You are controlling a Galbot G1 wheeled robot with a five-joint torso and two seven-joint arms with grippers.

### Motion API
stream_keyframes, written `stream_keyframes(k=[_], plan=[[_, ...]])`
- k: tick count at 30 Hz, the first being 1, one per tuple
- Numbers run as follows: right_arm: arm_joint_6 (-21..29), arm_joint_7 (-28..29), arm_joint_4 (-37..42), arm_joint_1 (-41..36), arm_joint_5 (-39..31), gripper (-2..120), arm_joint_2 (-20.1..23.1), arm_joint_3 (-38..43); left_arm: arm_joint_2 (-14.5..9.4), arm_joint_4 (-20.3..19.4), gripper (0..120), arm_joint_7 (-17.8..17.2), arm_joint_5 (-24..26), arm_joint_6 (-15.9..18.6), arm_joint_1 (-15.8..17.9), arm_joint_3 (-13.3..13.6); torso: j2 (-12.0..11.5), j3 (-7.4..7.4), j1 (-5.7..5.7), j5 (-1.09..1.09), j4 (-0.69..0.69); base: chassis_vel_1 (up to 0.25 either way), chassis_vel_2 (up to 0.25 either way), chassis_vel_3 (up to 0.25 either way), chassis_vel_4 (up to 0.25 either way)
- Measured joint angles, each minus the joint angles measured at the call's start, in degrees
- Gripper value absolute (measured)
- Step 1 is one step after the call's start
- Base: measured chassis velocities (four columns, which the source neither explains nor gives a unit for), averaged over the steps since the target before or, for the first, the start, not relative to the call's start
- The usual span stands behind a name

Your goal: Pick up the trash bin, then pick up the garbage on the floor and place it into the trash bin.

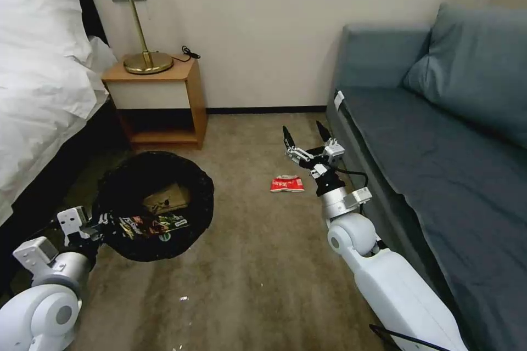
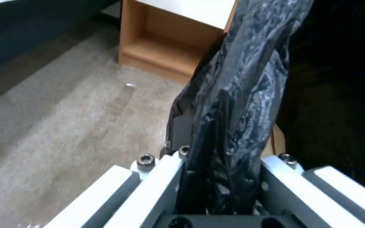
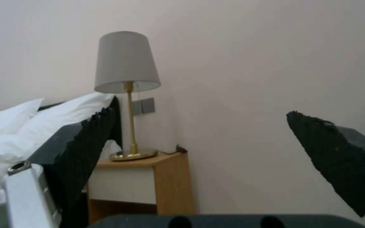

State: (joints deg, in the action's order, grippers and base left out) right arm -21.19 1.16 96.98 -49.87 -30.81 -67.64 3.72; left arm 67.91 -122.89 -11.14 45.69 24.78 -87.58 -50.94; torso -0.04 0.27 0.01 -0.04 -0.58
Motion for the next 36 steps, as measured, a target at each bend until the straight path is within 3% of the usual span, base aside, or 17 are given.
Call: stream_keyframes(k=[36], plan=[[-1.2, -0.4, 1.5, -2.1, 1.1, 100, 0.4, 0.1, 0.5, -1.9, 1, 0.1, -0.4, -0.9, -1.4, -0.7, 0.0, -0.02, 0.0, -0.02, -0.02, -0.162, 0.162, 0.159, -0.164]])
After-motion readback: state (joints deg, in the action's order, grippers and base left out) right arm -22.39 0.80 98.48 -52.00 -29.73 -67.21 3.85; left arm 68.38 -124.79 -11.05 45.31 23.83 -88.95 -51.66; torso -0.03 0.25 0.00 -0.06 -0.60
